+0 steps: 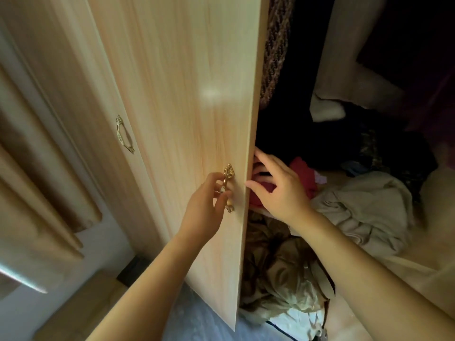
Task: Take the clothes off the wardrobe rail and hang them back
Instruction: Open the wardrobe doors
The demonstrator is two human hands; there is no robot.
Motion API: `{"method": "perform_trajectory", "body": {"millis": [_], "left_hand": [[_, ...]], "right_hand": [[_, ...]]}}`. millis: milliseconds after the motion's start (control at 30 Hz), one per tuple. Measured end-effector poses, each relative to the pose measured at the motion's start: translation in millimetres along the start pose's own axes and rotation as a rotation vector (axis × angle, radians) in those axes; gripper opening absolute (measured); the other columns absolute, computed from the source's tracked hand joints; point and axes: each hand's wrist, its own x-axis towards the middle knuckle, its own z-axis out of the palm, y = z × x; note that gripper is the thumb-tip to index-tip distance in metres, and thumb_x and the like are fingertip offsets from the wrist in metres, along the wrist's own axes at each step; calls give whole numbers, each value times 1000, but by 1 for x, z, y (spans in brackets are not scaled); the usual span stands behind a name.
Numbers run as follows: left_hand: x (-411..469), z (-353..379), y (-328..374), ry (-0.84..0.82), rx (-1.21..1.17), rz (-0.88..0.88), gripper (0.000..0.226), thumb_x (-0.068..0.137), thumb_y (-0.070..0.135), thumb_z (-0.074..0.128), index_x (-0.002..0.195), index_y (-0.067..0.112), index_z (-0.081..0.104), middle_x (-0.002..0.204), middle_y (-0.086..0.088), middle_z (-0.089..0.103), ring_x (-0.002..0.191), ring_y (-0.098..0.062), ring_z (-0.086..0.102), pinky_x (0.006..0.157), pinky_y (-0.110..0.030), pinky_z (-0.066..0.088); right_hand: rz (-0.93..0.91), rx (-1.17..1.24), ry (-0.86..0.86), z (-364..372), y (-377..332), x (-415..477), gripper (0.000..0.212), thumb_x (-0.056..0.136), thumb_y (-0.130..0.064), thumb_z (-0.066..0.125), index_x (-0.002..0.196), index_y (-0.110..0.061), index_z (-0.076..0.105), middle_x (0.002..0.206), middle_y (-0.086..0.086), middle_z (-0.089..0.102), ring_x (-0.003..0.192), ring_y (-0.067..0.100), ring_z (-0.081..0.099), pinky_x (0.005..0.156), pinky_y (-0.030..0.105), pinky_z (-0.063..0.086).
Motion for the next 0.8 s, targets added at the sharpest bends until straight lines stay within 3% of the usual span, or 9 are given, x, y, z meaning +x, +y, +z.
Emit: {"method": "perform_trajectory", "body": {"millis": [133, 200, 300, 433, 533, 667, 733, 800], "left_hand": [[-28, -35, -10, -52, -27, -1, 26, 95, 18, 51, 119, 25, 43, 93, 23, 51, 87, 6, 53, 73, -27, 55], [-42, -53, -14, -61, -29, -5, 27, 95, 19, 50, 121, 24, 43, 96, 17, 52, 87, 2, 54, 77, -28, 54], [-62, -79, -20, -68, -30, -10, 27, 96, 21, 49, 122, 23, 43, 102, 11, 52, 92, -7, 54, 80, -26, 51], [-87, -112, -33, -60, -19, -17, 26, 98, 25, 45, 124, 21, 42, 105, 11, 51, 92, -1, 48, 69, -6, 39], [-106, -138, -48, -33, -34, -27, 27, 98, 27, 43, 125, 22, 42, 108, 13, 51, 97, -1, 48, 74, -11, 37], [-129, -174, -68, 27, -70, -46, 30, 99, 25, 42, 128, 20, 43, 112, 12, 54, 101, 2, 51, 79, -2, 39], [-138, -190, -80, 46, -127, -66, 32, 99, 32, 41, 130, 23, 44, 119, 14, 56, 106, 6, 51, 86, -9, 42], [-146, -204, -92, 49, -213, -88, 44, 96, 46, 44, 135, 26, 43, 128, 13, 54, 116, 4, 50, 96, -23, 44]], "right_hand": [[8, 32, 22, 15, -48, -9, 65, 83, -7, 67, 139, -21, 38, 115, -10, 52, 97, -11, 54, 81, 5, 45], [13, 37, 19, 26, -71, -15, 63, 84, -7, 67, 139, -18, 39, 115, -9, 53, 96, -9, 55, 79, 5, 46], [17, 66, 59, 42, -102, -20, 61, 84, -11, 67, 139, -16, 41, 119, -5, 56, 99, 1, 58, 80, 12, 50], [24, 135, 60, 63, -145, -12, 59, 83, -14, 68, 137, -18, 44, 121, -8, 57, 103, 5, 59, 81, 18, 53], [10, 152, 16, 86, -167, -11, 60, 81, -18, 71, 136, -18, 46, 124, -5, 58, 106, 6, 59, 84, 25, 54], [-12, 202, -38, 125, -192, -7, 61, 79, -28, 73, 135, -24, 48, 126, -2, 60, 112, 10, 58, 91, 35, 52], [-25, 223, -71, 143, -207, -1, 65, 78, -28, 73, 137, -27, 44, 130, -3, 57, 116, 9, 56, 90, 32, 53], [-45, 191, -94, 159, -220, 6, 70, 78, -30, 73, 139, -30, 39, 137, -7, 51, 121, 0, 47, 92, 15, 47]]}}
